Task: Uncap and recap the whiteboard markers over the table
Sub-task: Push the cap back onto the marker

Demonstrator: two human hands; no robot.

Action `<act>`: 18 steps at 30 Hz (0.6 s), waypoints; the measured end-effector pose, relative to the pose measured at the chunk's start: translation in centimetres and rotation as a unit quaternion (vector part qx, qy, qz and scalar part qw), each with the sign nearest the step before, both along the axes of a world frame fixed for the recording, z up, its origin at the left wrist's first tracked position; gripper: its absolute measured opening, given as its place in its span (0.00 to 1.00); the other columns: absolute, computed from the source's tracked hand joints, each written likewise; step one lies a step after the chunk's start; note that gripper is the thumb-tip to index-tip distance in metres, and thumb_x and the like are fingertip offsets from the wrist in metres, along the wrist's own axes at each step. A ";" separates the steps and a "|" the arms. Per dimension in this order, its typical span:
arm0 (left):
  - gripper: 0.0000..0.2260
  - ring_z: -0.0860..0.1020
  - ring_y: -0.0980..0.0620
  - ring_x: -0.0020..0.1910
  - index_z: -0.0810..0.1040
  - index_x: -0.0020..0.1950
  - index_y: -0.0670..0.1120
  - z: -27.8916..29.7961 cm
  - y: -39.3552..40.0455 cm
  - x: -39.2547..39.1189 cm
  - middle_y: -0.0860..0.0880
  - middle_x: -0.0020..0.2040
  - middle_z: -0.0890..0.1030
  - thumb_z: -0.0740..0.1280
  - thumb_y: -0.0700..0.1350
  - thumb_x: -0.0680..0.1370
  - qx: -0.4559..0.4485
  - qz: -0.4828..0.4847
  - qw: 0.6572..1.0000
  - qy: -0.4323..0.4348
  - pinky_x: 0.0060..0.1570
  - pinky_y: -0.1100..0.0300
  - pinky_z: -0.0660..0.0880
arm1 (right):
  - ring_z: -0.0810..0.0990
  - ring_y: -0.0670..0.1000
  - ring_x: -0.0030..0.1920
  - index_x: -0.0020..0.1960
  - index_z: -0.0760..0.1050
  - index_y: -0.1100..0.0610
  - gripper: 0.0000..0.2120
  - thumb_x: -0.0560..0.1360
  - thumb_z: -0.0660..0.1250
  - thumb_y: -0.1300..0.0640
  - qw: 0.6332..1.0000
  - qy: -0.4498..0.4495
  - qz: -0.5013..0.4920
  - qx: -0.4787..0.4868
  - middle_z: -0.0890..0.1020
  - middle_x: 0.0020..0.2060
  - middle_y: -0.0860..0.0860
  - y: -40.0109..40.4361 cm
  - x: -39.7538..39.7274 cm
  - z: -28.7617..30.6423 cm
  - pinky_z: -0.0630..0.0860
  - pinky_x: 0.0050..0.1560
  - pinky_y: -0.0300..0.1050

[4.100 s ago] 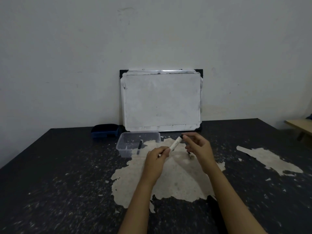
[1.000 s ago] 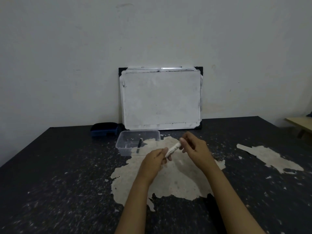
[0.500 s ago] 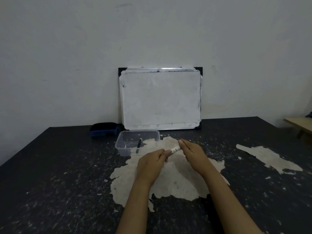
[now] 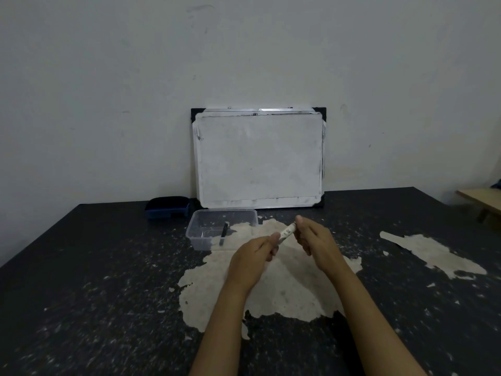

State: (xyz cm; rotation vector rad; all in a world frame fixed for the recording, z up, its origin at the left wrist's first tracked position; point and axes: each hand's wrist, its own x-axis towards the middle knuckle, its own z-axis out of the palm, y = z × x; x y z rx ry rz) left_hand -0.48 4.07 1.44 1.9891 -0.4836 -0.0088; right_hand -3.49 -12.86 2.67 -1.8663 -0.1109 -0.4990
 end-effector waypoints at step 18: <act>0.22 0.65 0.57 0.26 0.77 0.43 0.47 -0.7 -2.1 -0.7 0.55 0.30 0.70 0.55 0.62 0.81 -0.136 -0.054 0.977 0.152 0.27 0.64 0.62 | 0.71 0.47 0.33 0.48 0.78 0.59 0.17 0.79 0.64 0.44 0.999 0.027 -0.021 0.027 0.75 0.35 0.52 -0.4 0.8 -0.7 0.68 0.33 0.40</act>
